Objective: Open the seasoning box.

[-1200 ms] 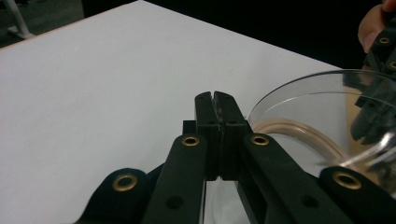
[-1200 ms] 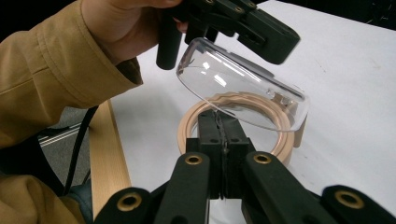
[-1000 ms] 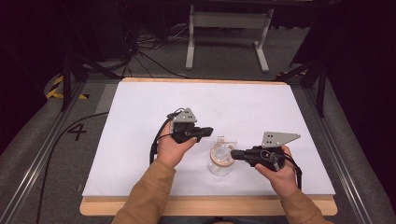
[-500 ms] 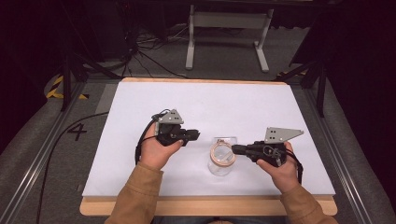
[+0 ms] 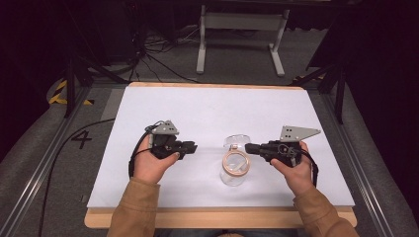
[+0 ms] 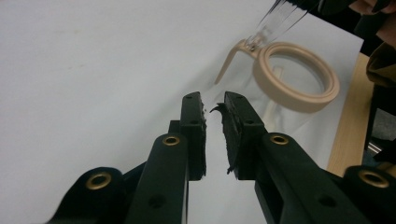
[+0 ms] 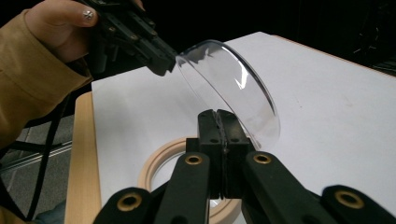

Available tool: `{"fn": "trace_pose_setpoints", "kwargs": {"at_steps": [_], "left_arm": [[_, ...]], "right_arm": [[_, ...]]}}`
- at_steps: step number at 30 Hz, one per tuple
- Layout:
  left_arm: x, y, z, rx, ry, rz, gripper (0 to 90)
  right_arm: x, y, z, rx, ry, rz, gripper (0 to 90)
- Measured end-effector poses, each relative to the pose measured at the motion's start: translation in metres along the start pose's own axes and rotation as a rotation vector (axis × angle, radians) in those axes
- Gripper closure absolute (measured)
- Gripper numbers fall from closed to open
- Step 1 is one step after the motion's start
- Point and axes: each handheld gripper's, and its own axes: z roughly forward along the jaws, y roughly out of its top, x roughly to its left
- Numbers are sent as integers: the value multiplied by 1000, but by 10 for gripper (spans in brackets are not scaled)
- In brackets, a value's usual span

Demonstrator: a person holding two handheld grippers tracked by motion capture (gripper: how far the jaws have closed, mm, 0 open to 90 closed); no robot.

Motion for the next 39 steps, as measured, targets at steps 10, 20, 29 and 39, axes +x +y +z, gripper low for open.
{"fn": "trace_pose_setpoints", "kwargs": {"at_steps": [10,20,29,39], "left_arm": [[7,-20,-21,2,51,-73,760],[10,-26,-23,-2,62,-85,737],[13,-23,-24,-10,84,-78,598],[24,-24,-26,-2,112,-86,507]], "right_arm": [[-17,2,7,-5,-26,22,900],[-23,3,9,3,-27,26,900],[-14,16,-16,-8,-58,-28,893],[-29,12,-58,11,-147,13,694]]}}
